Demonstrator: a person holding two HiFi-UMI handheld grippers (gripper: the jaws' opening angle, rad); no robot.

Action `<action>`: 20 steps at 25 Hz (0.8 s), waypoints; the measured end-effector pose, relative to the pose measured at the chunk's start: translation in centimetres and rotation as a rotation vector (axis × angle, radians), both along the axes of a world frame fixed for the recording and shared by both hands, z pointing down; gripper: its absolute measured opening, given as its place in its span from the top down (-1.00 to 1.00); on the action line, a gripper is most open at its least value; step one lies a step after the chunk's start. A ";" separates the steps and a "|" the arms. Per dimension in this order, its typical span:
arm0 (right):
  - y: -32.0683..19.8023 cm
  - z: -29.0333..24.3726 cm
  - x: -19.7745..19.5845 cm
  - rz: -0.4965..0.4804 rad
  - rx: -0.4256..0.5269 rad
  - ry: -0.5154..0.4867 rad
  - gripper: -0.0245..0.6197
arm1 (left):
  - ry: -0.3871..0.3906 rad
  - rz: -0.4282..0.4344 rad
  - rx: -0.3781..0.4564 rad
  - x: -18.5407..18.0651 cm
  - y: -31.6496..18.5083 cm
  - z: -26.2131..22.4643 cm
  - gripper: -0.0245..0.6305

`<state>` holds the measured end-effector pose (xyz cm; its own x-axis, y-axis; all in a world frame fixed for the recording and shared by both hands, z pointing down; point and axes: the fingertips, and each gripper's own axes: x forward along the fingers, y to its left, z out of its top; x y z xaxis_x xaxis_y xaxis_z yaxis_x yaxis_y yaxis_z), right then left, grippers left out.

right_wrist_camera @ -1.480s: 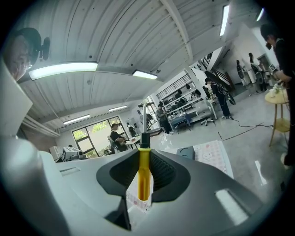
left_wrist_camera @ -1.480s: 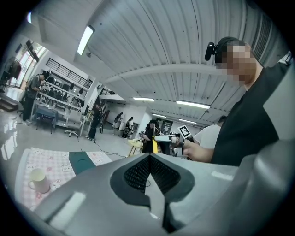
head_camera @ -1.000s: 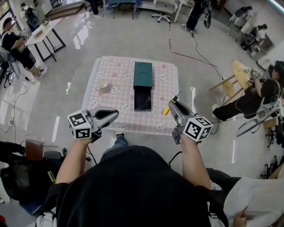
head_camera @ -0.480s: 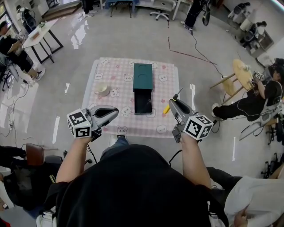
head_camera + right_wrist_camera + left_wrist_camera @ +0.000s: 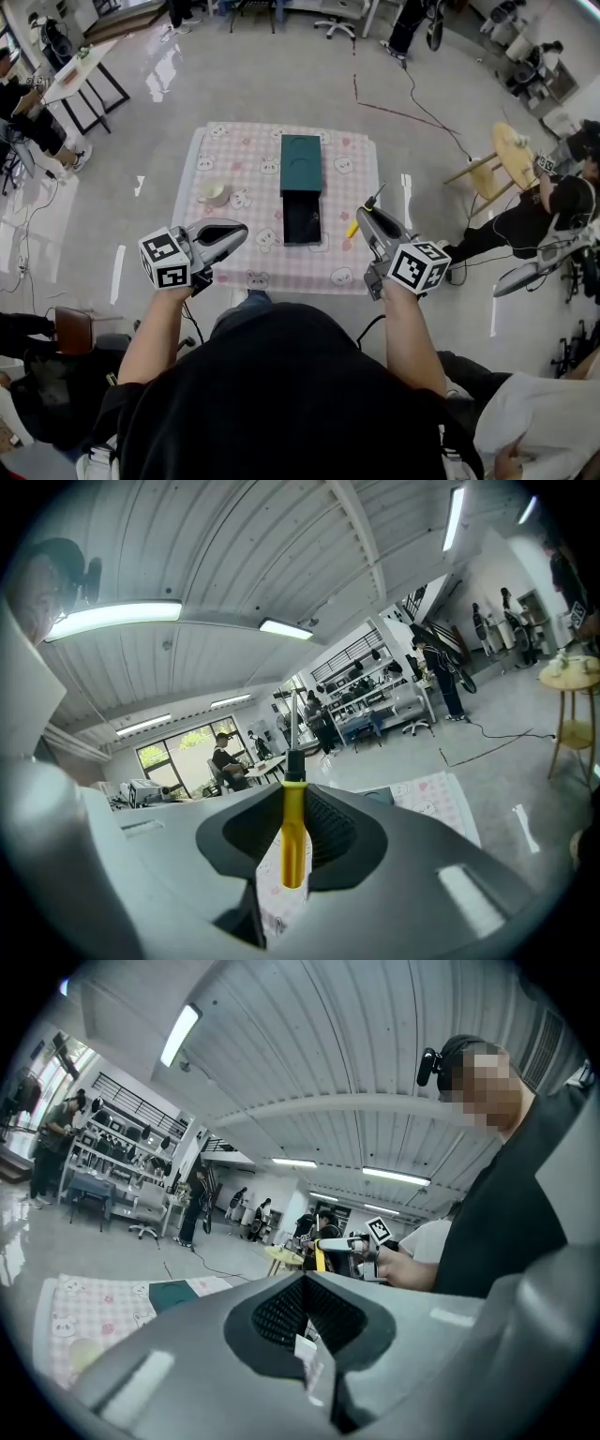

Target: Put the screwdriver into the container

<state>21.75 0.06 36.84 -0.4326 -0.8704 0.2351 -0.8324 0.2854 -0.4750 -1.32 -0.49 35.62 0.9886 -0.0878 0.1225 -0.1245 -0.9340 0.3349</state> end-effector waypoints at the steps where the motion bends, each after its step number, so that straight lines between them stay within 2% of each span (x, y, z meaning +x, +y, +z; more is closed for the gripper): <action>1: -0.2 0.1 0.1 0.000 -0.001 0.001 0.60 | -0.003 -0.003 -0.001 0.0 -0.3 0.0 0.93; 20: -4.7 0.8 -0.1 -0.006 -0.035 0.001 0.60 | 0.009 -0.013 -0.032 -0.2 -4.9 0.8 0.93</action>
<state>21.61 -4.60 37.66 -0.4375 -0.8590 0.2658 -0.8311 0.2735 -0.4842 -1.55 -5.36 36.41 0.9885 -0.0970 0.1162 -0.1334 -0.9210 0.3659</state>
